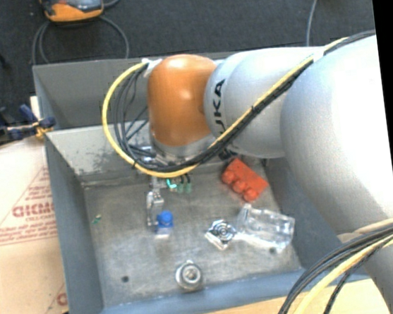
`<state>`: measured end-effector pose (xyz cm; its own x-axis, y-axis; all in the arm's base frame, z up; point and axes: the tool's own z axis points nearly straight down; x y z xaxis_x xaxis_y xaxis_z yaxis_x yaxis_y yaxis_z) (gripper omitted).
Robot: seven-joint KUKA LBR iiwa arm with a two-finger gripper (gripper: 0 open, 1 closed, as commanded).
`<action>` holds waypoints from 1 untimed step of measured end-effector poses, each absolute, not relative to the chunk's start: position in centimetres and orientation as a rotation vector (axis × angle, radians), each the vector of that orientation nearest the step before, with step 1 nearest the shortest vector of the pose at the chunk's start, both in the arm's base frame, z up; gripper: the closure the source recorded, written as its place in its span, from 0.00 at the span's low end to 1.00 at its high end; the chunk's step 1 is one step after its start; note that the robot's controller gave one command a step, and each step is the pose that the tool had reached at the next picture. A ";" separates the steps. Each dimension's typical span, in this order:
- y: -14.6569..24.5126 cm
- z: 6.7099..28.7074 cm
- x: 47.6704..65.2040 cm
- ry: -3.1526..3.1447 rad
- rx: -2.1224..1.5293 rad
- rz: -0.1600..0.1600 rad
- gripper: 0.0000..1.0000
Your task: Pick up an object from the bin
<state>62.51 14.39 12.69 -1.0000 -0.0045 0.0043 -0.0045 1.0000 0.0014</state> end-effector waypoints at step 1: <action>5.6 7.5 57.9 -3.128 0.424 -0.006 0.00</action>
Offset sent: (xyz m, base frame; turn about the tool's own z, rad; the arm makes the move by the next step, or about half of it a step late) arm -0.0501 -0.0889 -0.0569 -0.2662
